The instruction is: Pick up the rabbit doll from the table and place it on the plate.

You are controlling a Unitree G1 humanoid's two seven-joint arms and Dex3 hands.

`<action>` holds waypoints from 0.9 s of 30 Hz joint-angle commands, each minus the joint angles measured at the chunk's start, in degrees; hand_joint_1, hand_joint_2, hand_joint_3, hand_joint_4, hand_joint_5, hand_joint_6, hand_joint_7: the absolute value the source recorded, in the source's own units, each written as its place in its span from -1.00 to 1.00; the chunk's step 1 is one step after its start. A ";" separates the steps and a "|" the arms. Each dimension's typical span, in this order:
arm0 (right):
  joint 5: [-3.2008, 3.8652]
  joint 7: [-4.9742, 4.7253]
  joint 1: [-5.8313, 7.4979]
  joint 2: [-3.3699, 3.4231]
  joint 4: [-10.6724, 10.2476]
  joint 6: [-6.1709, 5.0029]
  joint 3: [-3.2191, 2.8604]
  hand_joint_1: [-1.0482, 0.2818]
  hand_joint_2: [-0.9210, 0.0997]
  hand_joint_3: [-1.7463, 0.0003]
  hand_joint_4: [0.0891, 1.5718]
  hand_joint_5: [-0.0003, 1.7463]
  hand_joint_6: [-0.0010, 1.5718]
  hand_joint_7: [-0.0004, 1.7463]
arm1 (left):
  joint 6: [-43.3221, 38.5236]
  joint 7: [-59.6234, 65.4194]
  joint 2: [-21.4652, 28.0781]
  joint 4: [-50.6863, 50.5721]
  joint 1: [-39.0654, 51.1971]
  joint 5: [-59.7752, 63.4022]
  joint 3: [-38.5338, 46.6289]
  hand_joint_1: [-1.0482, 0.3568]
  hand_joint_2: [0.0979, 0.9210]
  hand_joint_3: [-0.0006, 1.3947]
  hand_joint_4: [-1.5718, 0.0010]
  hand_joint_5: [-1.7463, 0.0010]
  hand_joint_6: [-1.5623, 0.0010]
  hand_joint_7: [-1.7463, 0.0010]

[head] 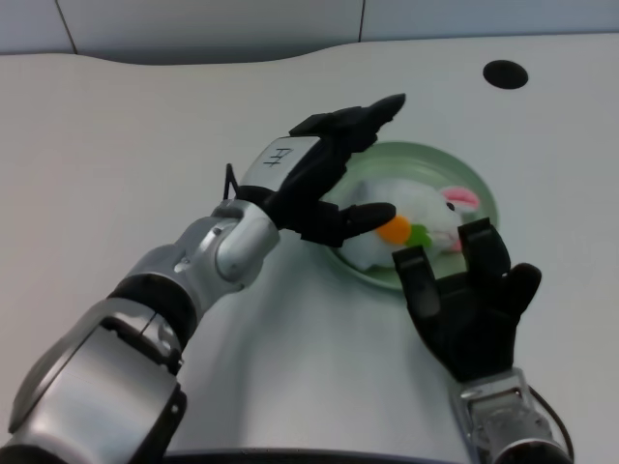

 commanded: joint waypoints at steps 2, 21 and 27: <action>0.34 -1.53 0.96 2.11 2.02 1.14 -0.62 -0.09 -0.91 0.99 0.13 1.00 0.15 0.58 | -4.58 -12.53 2.34 -1.08 5.23 -10.36 8.30 -1.00 1.00 0.15 1.00 1.00 1.00 1.00; -1.66 -2.90 -0.63 0.72 4.22 1.44 -0.39 -0.15 -0.91 1.00 0.12 1.00 0.02 0.90 | 12.84 -70.21 -2.12 -16.93 26.94 -61.61 42.89 -1.00 1.00 0.07 1.00 1.00 1.00 1.00; -1.80 -2.65 -0.93 0.18 4.27 2.42 -0.68 -0.12 -0.91 0.99 0.13 1.00 -0.03 0.99 | 12.05 -74.05 -5.19 -19.11 33.29 -64.09 45.62 -1.00 1.00 0.03 0.88 0.95 0.93 0.97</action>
